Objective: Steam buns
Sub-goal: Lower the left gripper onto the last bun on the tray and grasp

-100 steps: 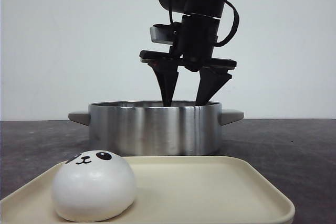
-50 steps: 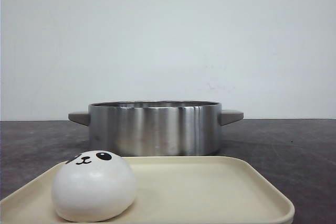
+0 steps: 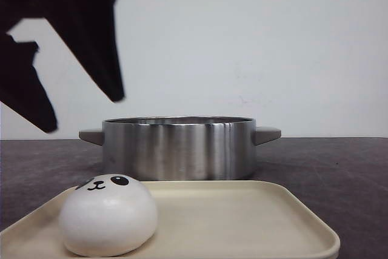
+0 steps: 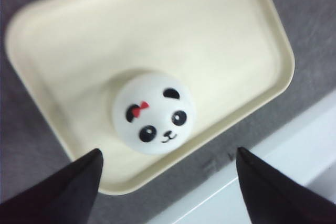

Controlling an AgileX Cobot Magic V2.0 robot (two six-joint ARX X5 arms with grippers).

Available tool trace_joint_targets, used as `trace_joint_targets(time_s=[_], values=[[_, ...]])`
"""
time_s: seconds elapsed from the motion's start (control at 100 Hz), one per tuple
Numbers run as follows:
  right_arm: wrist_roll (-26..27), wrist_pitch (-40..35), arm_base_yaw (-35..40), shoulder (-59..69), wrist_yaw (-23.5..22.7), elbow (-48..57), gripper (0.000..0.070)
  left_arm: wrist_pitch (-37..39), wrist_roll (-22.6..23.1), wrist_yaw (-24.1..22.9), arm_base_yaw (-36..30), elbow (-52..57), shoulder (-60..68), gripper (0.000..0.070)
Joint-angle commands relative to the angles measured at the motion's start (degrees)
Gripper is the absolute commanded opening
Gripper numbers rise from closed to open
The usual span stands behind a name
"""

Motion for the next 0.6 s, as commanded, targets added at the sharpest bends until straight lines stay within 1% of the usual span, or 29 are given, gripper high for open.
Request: trace_joint_targets(time_s=[0.0,0.16,0.24,0.35,0.37,0.45,0.59], values=[[0.6,-0.2,0.6,0.7,0.1,0.8,0.0007,1.5,-1.9,0.1,-1.2,0.8,2.0,0.0476],[2.1,-0.7,0.6,0.8,-0.4,0.7,0.0007,4.0,-2.8,-0.5,-2.4,0.8,6.8,0.0478],[2.2,-0.6,0.6,0.8,-0.5,0.7,0.0007,4.0,-2.9,-0.9,-2.5,0.8,9.5,0.0495],[2.2,-1.0,0.6,0.7,-0.5,0.7,0.0007,3.9,-2.9,-1.6,-2.5,0.8,13.3,0.0599],[2.2,-1.1,0.6,0.7,-0.5,0.7,0.0007,3.9,-2.9,-2.0,-2.5,0.8,13.9,0.0607],[2.2,-1.7,0.6,0.7,-0.5,0.7,0.0007,4.1,-2.9,-3.7,-2.5,0.8,15.9,0.0606],[2.2,-2.8,0.6,0.7,-0.5,0.7,0.0007,4.8,-2.9,-4.9,-2.5,0.8,18.5,0.0600]])
